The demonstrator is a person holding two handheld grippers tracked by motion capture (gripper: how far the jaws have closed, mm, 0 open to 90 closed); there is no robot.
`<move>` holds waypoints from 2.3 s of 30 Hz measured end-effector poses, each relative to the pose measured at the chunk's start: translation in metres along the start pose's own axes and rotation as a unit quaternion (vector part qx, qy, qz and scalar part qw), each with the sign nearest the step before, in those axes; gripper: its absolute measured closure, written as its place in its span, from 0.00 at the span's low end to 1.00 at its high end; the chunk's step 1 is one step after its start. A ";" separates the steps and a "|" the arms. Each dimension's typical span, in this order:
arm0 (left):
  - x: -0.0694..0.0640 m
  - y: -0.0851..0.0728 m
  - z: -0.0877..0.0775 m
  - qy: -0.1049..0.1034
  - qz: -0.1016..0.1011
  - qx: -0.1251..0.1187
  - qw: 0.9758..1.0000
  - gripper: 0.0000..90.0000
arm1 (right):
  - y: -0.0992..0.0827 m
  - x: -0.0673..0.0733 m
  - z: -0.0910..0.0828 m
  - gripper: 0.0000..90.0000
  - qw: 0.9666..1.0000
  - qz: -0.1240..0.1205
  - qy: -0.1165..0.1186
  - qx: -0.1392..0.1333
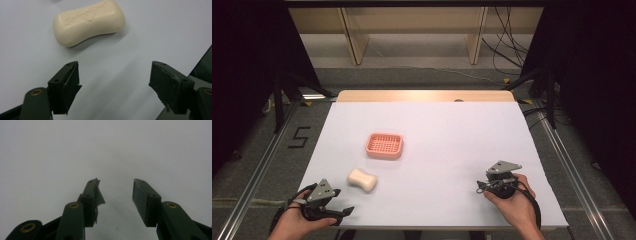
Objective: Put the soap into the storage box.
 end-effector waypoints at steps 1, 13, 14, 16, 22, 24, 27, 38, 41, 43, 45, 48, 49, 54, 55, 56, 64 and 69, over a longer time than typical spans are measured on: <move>0.001 0.001 0.000 0.000 0.006 0.003 1.000 0.26 | 0.000 0.001 -0.001 0.63 1.000 0.010 0.001 0.002; 0.020 0.013 -0.001 -0.027 0.110 0.083 0.990 0.31 | 0.000 -0.005 -0.002 0.61 1.000 0.010 0.000 0.001; 0.022 0.014 0.000 -0.031 0.113 0.086 0.989 0.31 | 0.000 -0.004 -0.002 0.61 1.000 0.016 0.001 0.002; 0.026 0.018 0.000 -0.033 0.122 0.092 0.988 0.31 | 0.000 -0.005 -0.002 0.61 1.000 0.014 0.001 0.001; 0.032 0.030 0.003 -0.052 0.189 0.123 0.973 0.31 | -0.002 -0.005 -0.001 0.61 1.000 0.019 0.002 0.002; 0.033 0.035 0.005 -0.054 0.200 0.122 0.971 0.31 | -0.003 -0.008 0.000 0.61 1.000 0.009 0.000 0.000; 0.033 0.041 0.008 -0.058 0.205 0.124 0.969 0.31 | -0.004 -0.007 -0.002 0.61 1.000 0.023 0.001 0.002; 0.043 0.061 0.028 -0.076 0.252 0.164 0.951 0.30 | -0.007 -0.008 -0.001 0.61 1.000 0.029 0.004 0.000; 0.041 0.062 0.033 -0.086 0.258 0.167 0.948 0.30 | -0.006 -0.008 -0.001 0.61 1.000 0.030 0.005 -0.001; 0.041 0.063 0.036 -0.094 0.264 0.174 0.944 0.30 | -0.006 -0.008 0.000 0.60 0.999 0.031 0.006 -0.002; 0.040 0.063 0.037 -0.096 0.262 0.180 0.943 0.30 | -0.006 -0.008 0.000 0.60 0.999 0.032 0.006 -0.001; 0.042 0.066 0.042 -0.095 0.278 0.189 0.937 0.29 | -0.006 -0.008 0.001 0.60 1.000 0.025 0.005 -0.005; 0.043 0.068 0.043 -0.097 0.279 0.189 0.936 0.29 | -0.006 -0.007 0.001 0.60 1.000 0.025 0.005 -0.004; 0.040 0.072 0.048 -0.107 0.285 0.194 0.933 0.29 | -0.006 -0.006 0.001 0.60 0.999 0.033 0.010 -0.001; 0.040 0.072 0.049 -0.109 0.289 0.197 0.930 0.29 | -0.006 -0.006 0.001 0.60 0.999 0.033 0.010 -0.002; 0.040 0.072 0.050 -0.107 0.289 0.196 0.931 0.28 | -0.006 -0.007 0.002 0.60 1.000 0.024 0.008 -0.003; 0.039 0.076 0.057 -0.107 0.305 0.196 0.926 0.28 | -0.007 -0.005 0.003 0.60 1.000 0.021 0.011 -0.002; 0.039 0.076 0.059 -0.116 0.310 0.201 0.922 0.28 | -0.006 -0.004 0.002 0.60 0.999 0.030 0.014 0.001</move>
Point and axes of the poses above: each handheld gripper's, and its own axes: z roughly forward along the jaws, y roughly out of its top, x roughly to its left, the point moved 7 cm from there along z, roughly forward along the jaws, and after that the axes turned 1 degree about y, right-handed, at the moved point
